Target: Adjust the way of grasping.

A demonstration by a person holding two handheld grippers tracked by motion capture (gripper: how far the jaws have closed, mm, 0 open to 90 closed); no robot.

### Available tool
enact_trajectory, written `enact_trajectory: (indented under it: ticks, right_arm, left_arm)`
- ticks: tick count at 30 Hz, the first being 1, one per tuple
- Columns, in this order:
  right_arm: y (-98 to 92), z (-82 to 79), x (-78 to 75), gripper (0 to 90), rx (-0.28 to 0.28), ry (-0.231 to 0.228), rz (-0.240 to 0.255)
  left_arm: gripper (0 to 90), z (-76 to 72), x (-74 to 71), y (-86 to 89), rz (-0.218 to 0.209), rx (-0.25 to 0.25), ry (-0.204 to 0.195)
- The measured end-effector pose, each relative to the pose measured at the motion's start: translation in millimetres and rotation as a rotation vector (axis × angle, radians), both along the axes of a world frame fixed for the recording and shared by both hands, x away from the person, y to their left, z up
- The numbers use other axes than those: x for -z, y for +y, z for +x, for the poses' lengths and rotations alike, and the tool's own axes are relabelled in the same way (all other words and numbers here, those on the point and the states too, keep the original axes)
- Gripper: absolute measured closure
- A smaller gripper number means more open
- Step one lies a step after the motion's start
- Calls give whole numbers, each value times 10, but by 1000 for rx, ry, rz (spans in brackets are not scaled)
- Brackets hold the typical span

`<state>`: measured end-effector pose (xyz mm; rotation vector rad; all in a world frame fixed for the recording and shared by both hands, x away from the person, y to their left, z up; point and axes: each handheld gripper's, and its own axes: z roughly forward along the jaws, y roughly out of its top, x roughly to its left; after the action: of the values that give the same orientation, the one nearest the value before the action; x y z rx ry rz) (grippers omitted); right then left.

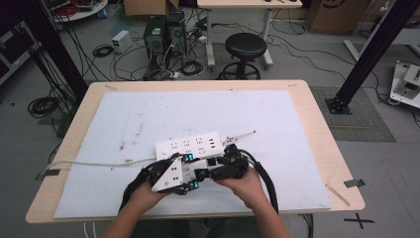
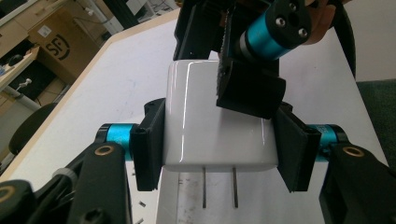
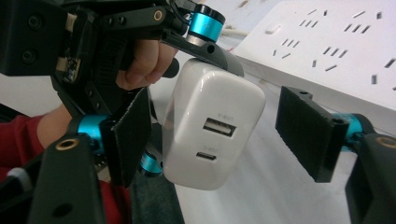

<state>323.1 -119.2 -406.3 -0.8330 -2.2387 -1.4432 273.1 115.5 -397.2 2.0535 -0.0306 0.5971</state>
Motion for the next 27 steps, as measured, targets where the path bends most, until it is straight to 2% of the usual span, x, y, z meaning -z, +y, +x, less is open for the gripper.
enact_trajectory:
  ticks: [6,8,10,17,18,20,23,24,27]
  right_arm:
    - [13,15,16,371,-12,37,28]
    - [16,15,19,375,-12,38,31]
    - [18,21,28,428,-14,44,58]
    - [27,24,43,489,-25,57,74]
    - [26,20,43,539,-38,64,76]
    - [29,19,43,541,-38,66,76]
    - [24,22,50,552,-45,71,91]
    - [17,26,48,565,-43,86,91]
    - [16,31,48,567,-43,90,94]
  left_arm:
    - [425,-5,-6,3,-5,-10,-17]
    - [426,-7,-5,4,-11,-7,-17]
    - [425,-17,-6,5,-8,-7,-24]
    - [425,-40,-4,-7,-8,-12,-44]
    - [425,-42,-9,-9,1,-10,-47]
    - [425,-42,-13,-6,-2,-11,-38]
    - [425,-44,-18,-7,-8,-7,-44]
    - [425,-44,-24,-14,4,-7,-57]
    - [425,-46,-24,-16,6,-5,-59]
